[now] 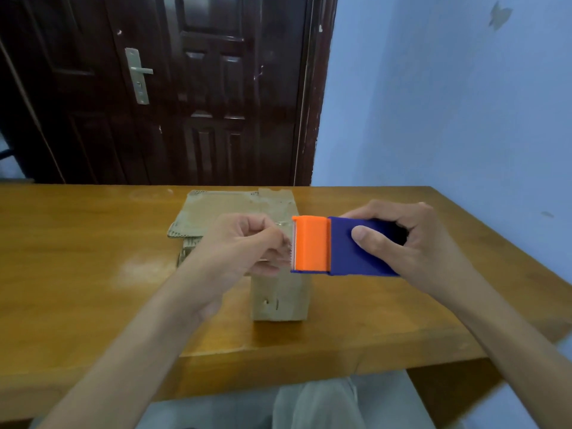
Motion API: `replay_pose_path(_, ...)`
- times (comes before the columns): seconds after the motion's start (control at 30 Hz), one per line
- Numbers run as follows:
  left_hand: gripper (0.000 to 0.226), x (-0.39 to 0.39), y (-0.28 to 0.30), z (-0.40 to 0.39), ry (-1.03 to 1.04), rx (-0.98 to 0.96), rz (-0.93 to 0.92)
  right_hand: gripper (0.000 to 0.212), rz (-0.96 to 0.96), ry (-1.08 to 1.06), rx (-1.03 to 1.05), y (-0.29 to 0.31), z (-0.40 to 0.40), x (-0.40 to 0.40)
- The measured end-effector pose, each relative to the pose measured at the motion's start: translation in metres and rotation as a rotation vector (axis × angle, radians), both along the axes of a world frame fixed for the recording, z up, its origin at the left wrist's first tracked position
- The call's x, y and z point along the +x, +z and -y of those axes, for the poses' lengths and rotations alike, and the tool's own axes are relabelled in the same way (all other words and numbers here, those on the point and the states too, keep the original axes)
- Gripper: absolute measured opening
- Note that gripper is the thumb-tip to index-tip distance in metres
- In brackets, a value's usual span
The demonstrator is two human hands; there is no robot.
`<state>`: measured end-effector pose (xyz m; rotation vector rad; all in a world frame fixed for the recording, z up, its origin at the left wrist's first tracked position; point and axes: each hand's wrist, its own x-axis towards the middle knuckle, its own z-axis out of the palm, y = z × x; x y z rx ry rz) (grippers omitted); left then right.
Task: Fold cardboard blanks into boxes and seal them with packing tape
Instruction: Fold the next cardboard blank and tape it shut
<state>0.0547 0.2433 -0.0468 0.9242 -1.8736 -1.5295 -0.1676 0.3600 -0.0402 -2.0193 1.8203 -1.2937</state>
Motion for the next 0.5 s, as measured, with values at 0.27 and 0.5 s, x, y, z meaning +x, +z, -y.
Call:
replay_pose_path(0.27,0.026,-0.004,-0.005,0.002,0.027,0.108,-0.132,0.025,-0.147,0.069,-0.125,0.005,0.003,-0.002)
replay_pose_path(0.5,0.012,0.011,-0.008,0.009,0.026,0.174,-0.1,0.027,-0.188,0.108,-0.052,0.004,0.01,-0.005)
